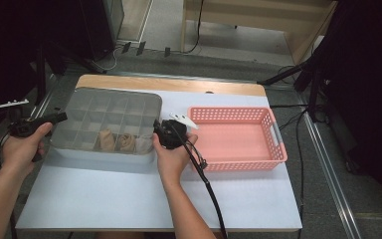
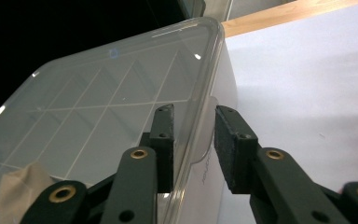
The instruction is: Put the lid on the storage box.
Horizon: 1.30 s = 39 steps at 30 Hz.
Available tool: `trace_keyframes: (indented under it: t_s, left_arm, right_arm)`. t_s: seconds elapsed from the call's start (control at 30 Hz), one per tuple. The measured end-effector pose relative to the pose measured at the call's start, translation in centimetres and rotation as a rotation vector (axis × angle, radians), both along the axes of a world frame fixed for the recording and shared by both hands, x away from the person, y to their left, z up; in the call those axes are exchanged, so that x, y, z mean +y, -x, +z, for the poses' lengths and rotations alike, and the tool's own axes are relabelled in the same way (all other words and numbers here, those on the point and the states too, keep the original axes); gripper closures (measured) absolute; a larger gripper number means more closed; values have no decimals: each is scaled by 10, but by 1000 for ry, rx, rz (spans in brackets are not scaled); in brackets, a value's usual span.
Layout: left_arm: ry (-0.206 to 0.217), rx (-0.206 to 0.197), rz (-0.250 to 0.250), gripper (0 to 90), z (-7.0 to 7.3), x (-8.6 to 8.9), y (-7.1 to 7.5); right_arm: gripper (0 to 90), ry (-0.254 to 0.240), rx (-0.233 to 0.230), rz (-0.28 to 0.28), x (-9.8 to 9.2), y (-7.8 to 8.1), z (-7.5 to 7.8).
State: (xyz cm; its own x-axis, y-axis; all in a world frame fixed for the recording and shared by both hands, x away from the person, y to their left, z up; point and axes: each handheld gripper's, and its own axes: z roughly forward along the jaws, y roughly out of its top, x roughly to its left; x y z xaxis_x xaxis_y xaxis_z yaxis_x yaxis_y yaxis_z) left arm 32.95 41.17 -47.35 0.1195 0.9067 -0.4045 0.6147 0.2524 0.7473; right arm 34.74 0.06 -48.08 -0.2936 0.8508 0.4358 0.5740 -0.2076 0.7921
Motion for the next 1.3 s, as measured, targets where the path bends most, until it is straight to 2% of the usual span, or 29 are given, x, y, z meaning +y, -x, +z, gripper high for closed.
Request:
trace_keyframes:
  t_s: [0.07,0.1,0.13,0.17,0.23,0.33,0.4,0.47,0.5,0.53,0.57,0.6,0.63,0.7,0.8,0.83,0.87,0.97,1.0,1.03,1.13,1.2,1.3]
  left_arm:
    - [-5,-6,4,554,0,-1,1]
    - [-27,-16,-6,550,0,-1,4]
    - [-27,-16,-6,543,0,-1,4]
    - [-52,-28,-11,525,0,-4,7]
    - [-54,-35,-10,511,0,-6,9]
    - [-80,-75,-7,430,1,-11,22]
    - [-93,-102,4,380,3,-15,29]
    - [-97,-104,6,345,4,-16,33]
    - [-94,-113,12,270,5,-17,37]
    - [-103,-127,20,241,10,-19,46]
    - [-103,-127,20,222,10,-19,46]
    - [-109,-136,25,222,12,-20,51]
    - [-108,-142,26,147,15,-22,60]
    - [-106,-150,15,116,17,-23,69]
    - [-104,-170,13,77,17,-26,79]
    - [-104,-176,7,65,17,-28,84]
    - [-113,-186,-4,37,15,-31,93]
    - [-119,-193,-22,28,11,-38,107]
    - [-119,-193,-22,17,11,-38,107]
    - [-120,-193,-34,17,6,-43,114]
    - [-103,-187,-53,17,-1,-48,124]
    - [-88,-195,-51,17,-7,-51,130]
    - [-71,-197,-35,17,-18,-54,138]
  right_arm:
    - [709,-8,2,-1,0,1,0]
    - [708,5,-5,5,0,1,0]
    - [708,5,-5,5,0,1,0]
    - [710,13,1,11,-1,2,1]
    - [701,10,6,13,-1,2,2]
    - [603,78,-32,7,0,12,4]
    - [561,95,-44,9,0,18,5]
    - [531,102,-51,7,0,21,6]
    - [523,121,-64,2,-1,28,9]
    - [516,122,-75,0,-2,31,9]
    - [517,130,-86,-4,-4,35,10]
    - [517,130,-86,-4,-4,35,10]
    - [550,126,-97,5,-8,40,11]
    - [578,103,-98,8,-12,45,10]
    - [607,102,-111,15,-17,49,9]
    - [565,83,-91,50,-20,53,8]
    - [520,92,-90,55,-20,55,7]
    - [425,134,-115,90,-18,66,6]
    - [425,134,-115,90,-18,66,6]
    - [380,141,-127,109,-19,73,6]
    - [317,134,-155,104,-22,81,6]
    - [274,133,-156,125,-24,85,6]
    - [265,137,-172,140,-27,93,5]
